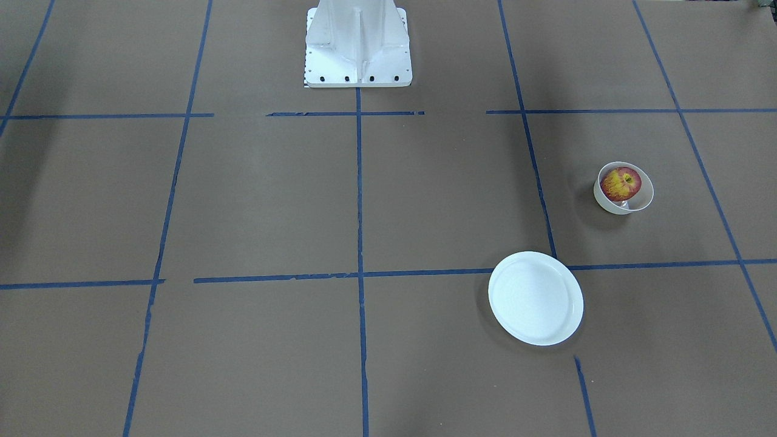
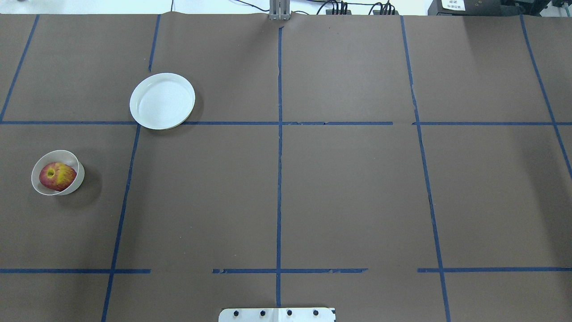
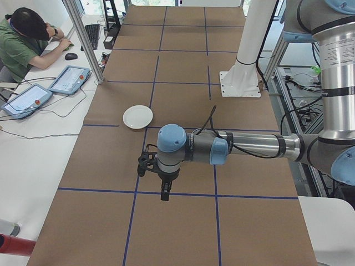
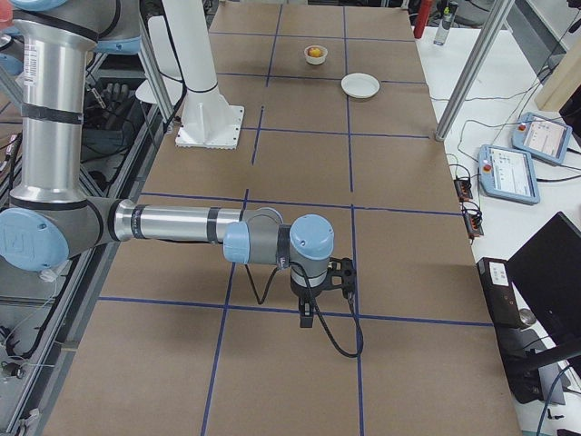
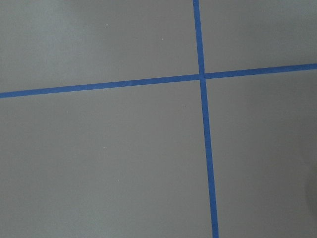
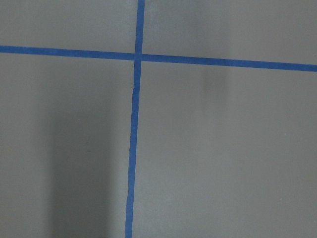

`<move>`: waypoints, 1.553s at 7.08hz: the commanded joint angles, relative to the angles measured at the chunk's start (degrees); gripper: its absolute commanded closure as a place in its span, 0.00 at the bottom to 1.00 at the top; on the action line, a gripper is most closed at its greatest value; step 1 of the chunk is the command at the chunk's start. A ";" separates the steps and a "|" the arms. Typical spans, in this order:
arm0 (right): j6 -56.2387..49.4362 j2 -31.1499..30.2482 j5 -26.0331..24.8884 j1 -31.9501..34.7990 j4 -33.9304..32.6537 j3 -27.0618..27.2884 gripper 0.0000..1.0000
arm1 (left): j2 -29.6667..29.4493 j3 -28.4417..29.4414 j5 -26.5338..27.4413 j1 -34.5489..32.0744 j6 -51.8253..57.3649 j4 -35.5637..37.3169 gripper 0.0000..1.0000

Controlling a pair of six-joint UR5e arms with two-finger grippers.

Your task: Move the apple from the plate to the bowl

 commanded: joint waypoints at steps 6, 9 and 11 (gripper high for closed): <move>0.00 0.00 0.00 0.00 0.00 0.00 0.00 | 0.19 -0.15 -0.20 -0.09 0.09 -2.61 0.00; 0.00 0.00 0.00 0.00 0.00 0.00 0.00 | 0.19 0.30 -0.20 -0.09 0.09 -2.80 0.00; 0.00 0.00 0.00 0.00 0.00 0.00 0.00 | 0.19 0.30 -0.20 -0.01 0.09 -2.80 0.00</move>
